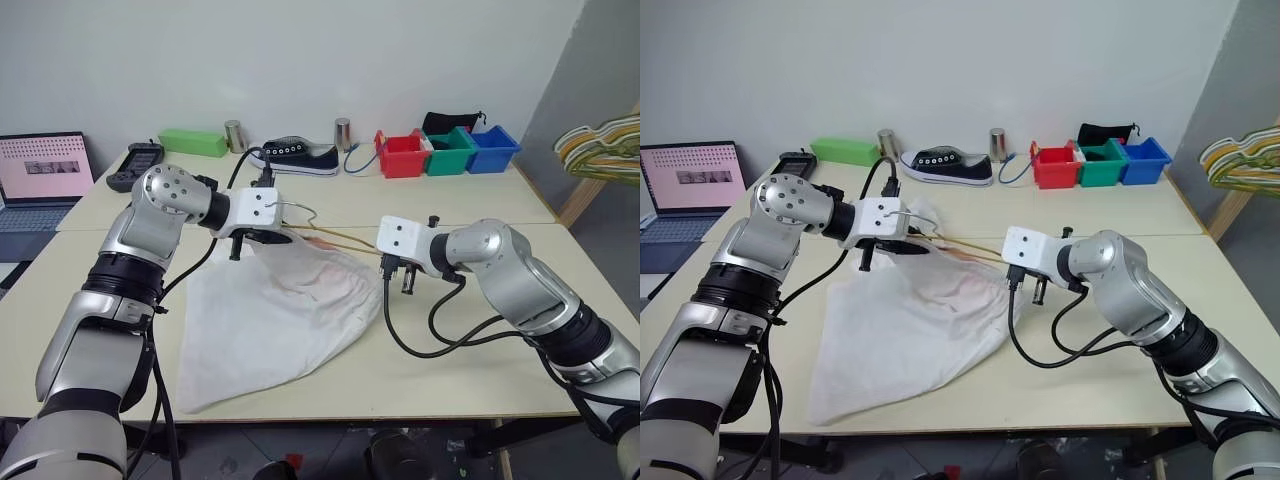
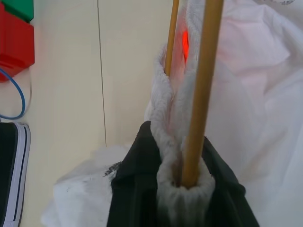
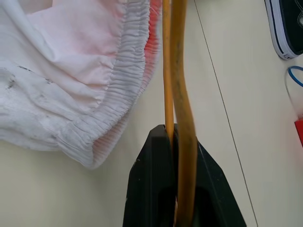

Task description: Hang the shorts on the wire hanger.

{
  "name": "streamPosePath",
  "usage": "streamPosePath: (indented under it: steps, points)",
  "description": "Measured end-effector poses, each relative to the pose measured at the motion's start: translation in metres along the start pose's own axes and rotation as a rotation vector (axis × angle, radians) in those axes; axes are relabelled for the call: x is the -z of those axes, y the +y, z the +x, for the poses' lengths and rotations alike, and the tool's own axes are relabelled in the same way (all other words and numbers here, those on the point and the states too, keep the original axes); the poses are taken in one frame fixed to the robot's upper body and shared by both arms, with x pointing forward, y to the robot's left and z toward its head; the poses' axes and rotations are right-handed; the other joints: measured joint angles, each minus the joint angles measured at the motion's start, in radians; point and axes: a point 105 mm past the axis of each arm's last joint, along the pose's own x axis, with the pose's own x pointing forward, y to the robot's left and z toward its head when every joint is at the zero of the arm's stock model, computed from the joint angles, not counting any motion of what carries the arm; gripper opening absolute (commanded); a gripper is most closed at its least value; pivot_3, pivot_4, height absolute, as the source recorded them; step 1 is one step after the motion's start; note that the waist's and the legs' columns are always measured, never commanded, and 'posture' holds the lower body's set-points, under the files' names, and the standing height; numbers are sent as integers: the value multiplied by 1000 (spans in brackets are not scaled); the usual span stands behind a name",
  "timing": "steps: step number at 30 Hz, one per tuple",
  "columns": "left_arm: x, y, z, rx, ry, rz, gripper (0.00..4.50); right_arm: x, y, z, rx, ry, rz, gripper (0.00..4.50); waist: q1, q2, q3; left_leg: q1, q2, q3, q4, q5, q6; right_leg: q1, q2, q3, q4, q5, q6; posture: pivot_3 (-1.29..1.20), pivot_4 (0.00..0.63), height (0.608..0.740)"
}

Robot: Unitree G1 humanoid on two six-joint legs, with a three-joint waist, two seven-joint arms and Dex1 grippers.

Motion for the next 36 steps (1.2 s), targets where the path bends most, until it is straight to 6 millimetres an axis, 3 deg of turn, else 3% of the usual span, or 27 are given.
streamPosePath:
  steps: [4,6,8,9,14,23,28,36]
  points:
    - [-1,5,-2,-15,6,16,6,-2,0,-1,3,-3,-3,0,-3,0,0,0,0,0,0,0,0,0,0,0,1,0,0,-305,12,740]
    - [-3,7,-1,-28,-3,19,706,-2,-3,-3,10,4,-2,0,-5,0,0,0,0,-1,1,0,0,0,0,0,2,0,1,-305,12,740]
    - [-3,9,0,-34,-15,3,913,-2,-4,-4,15,7,-3,0,-9,0,0,0,0,-1,1,1,1,0,0,0,3,-1,1,-305,12,740]
    - [-4,9,0,-31,-22,-4,1283,-3,-4,-4,15,6,-3,0,-10,0,0,0,0,-1,1,1,1,0,0,0,3,-1,1,-305,12,740]
    - [-9,7,-4,6,-51,-61,2246,-3,-4,-4,15,5,-5,0,-14,0,0,1,0,-1,1,1,1,-1,0,0,6,-1,1,-301,14,740]
    - [2,11,-33,-5,0,-124,4329,-1,-6,-2,14,-1,-21,0,-13,0,0,1,0,-3,1,3,2,-4,0,1,12,-1,2,-288,14,740]
    - [5,12,-34,-21,2,-128,4444,-2,-6,-2,13,-5,-25,0,-10,0,0,1,0,-4,1,3,2,-3,0,0,12,-1,2,-285,14,740]
    - [10,9,-19,-32,3,-77,4444,-13,-8,-4,16,-33,-31,0,-13,0,0,1,0,-4,1,3,2,-4,0,0,12,-1,2,-298,15,740]
